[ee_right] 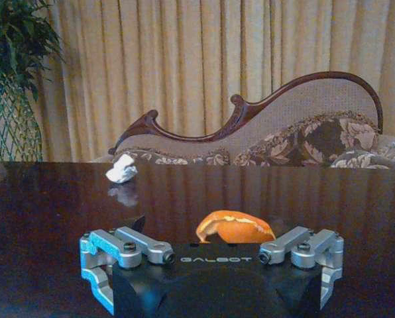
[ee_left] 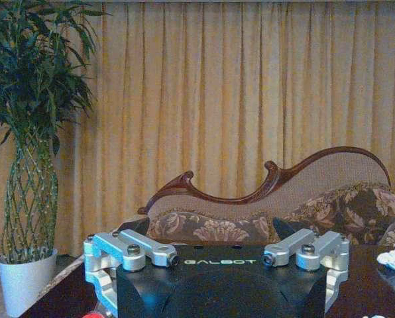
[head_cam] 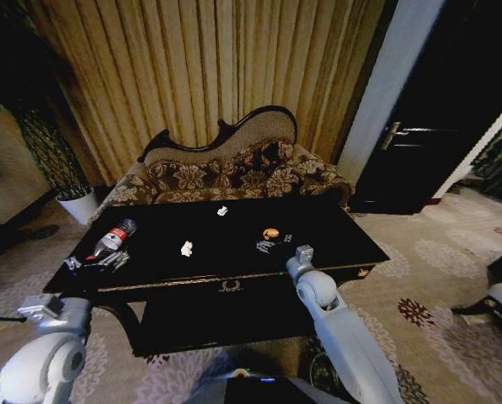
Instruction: Move to the front of the table and place the trash on the table into the trash bin.
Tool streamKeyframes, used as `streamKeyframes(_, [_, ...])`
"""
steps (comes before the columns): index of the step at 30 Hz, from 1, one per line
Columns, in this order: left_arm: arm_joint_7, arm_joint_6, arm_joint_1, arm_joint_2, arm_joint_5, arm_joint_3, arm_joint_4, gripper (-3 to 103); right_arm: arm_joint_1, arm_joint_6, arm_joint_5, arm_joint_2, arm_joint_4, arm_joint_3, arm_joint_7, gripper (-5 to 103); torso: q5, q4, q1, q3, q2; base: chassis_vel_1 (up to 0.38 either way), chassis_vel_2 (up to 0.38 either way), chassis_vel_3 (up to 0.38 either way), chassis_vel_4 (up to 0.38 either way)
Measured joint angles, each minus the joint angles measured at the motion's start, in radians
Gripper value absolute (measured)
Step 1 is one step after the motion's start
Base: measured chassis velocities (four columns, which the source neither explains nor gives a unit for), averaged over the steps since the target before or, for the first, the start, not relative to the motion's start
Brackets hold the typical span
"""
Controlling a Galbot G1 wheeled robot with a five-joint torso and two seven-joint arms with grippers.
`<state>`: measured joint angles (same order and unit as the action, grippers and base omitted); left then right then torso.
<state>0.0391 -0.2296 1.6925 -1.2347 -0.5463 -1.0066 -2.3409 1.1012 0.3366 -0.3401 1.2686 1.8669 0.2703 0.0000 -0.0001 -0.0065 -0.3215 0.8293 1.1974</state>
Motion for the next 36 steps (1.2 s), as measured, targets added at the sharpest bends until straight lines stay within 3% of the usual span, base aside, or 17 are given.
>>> streamKeyframes(7, [0.000, 0.000, -0.001, 0.000, -0.001, -0.001, 0.001, 100, -0.001, -0.015, 0.012, 0.003, -0.009, 0.001, 0.000, 84, 0.0000, 0.0000, 0.000, 0.000, 0.000, 0.000, 0.000, 0.000, 0.000])
streamKeyframes(14, [0.000, 0.002, 0.001, 0.000, -0.001, -0.002, 0.000, 100, 0.006, -0.018, 0.018, 0.005, -0.008, 0.005, 0.000, 51, 0.0000, 0.0000, 0.000, 0.000, 0.000, 0.000, 0.000, 0.000, 0.000])
streamKeyframes(18, [0.000, 0.003, 0.002, 0.000, -0.001, -0.002, 0.000, 100, 0.008, -0.019, 0.020, 0.006, -0.005, 0.005, 0.000, 40, 0.0000, 0.0000, 0.000, 0.000, 0.000, 0.000, 0.000, 0.000, 0.000])
streamKeyframes(26, [-0.001, 0.004, 0.002, 0.001, -0.001, -0.003, -0.001, 100, 0.015, -0.030, 0.021, 0.006, -0.005, 0.009, 0.000, 8, 0.0000, 0.0000, 0.000, 0.000, 0.000, 0.000, 0.000, 0.000, 0.000])
streamKeyframes(29, [-0.001, 0.004, 0.001, 0.001, -0.001, -0.001, -0.002, 100, 0.019, -0.035, 0.021, 0.006, -0.004, 0.013, 0.000, 2, 0.0000, 0.0000, 0.000, 0.000, 0.000, 0.000, 0.000, 0.000, 0.000])
streamKeyframes(36, [-0.002, 0.004, -0.001, 0.003, 0.001, 0.005, -0.002, 100, 0.034, -0.044, 0.022, 0.011, 0.000, 0.025, 0.000, 2, 0.0000, 0.0000, 0.000, 0.000, 0.000, 0.000, 0.000, 0.000, 0.000])
